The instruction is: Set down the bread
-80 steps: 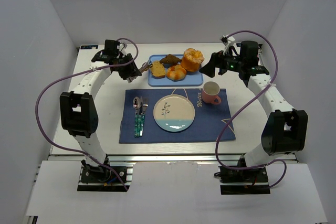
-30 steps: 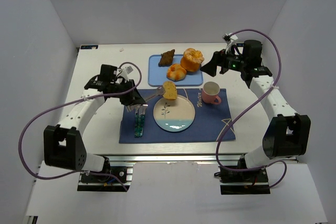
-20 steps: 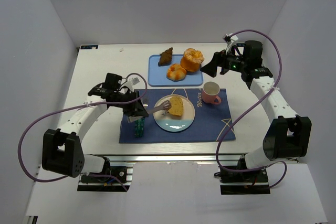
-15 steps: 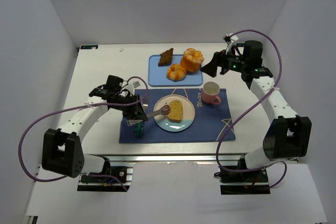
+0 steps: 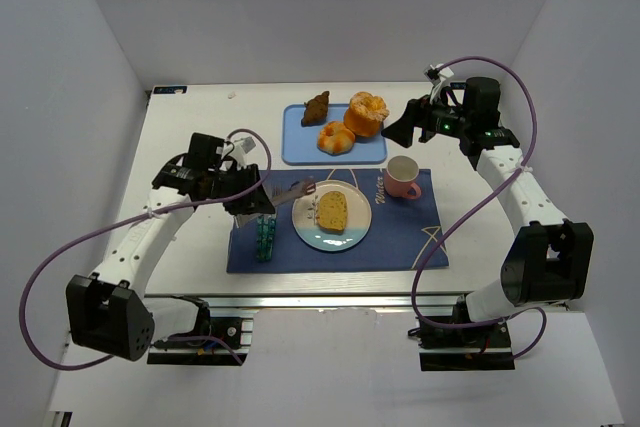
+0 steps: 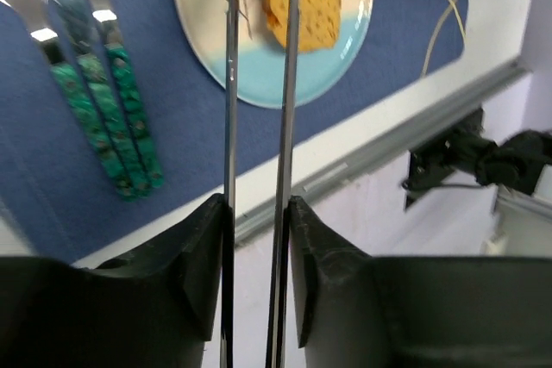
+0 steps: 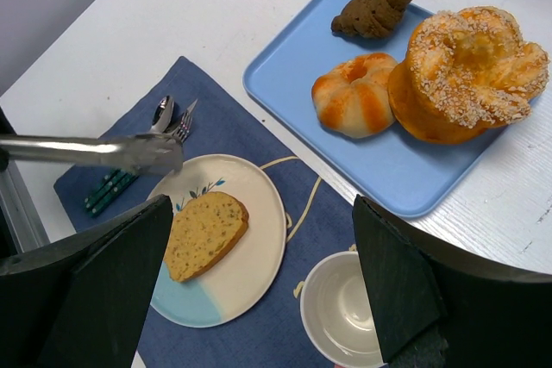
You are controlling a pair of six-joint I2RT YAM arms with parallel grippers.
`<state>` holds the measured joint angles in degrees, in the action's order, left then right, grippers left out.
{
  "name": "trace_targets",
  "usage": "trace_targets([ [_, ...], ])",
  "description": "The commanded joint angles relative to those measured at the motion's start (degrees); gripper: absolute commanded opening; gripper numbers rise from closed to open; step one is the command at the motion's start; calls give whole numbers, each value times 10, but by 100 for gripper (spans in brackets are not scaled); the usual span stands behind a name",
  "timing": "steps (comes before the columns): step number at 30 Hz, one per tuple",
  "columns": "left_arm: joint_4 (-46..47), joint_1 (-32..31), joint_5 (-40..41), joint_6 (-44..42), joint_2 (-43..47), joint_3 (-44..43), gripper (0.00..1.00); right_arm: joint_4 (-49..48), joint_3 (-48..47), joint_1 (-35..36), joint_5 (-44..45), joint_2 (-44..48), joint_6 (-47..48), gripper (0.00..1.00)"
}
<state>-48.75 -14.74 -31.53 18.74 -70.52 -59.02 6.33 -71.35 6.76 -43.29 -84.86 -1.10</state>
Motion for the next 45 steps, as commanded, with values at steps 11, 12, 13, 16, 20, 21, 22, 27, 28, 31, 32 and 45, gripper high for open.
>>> trace_targets([
  [11,70,160,303,-65,29,-9,23,-11,5,-3,-12,13,7,89],
  [12,87,191,307,-90,23,3,25,-11,3,-3,-13,12,7,89],
  [13,104,204,307,-106,16,14,26,-9,2,-3,-14,12,8,90],
  [16,168,238,325,-152,-25,58,28,3,-5,-3,-13,11,8,89],
  [20,263,250,328,-187,-69,106,32,21,-18,-4,-12,9,36,89],
  [21,276,251,330,-207,-81,122,34,25,-20,-3,-12,9,37,89],
  [22,287,252,334,-208,-87,127,37,28,-22,-5,-12,9,39,89],
  [27,320,258,340,-211,-128,151,53,35,-20,-7,-9,10,41,89],
  [28,319,258,338,-209,-142,154,55,35,-21,-7,-9,11,40,89],
  [31,302,261,343,-197,-157,152,58,41,-23,-7,-7,12,46,89],
  [32,301,261,344,-195,-154,153,59,47,-26,-7,-7,12,51,89],
  [45,267,265,291,-15,86,120,98,136,-60,-12,195,7,61,90],
])
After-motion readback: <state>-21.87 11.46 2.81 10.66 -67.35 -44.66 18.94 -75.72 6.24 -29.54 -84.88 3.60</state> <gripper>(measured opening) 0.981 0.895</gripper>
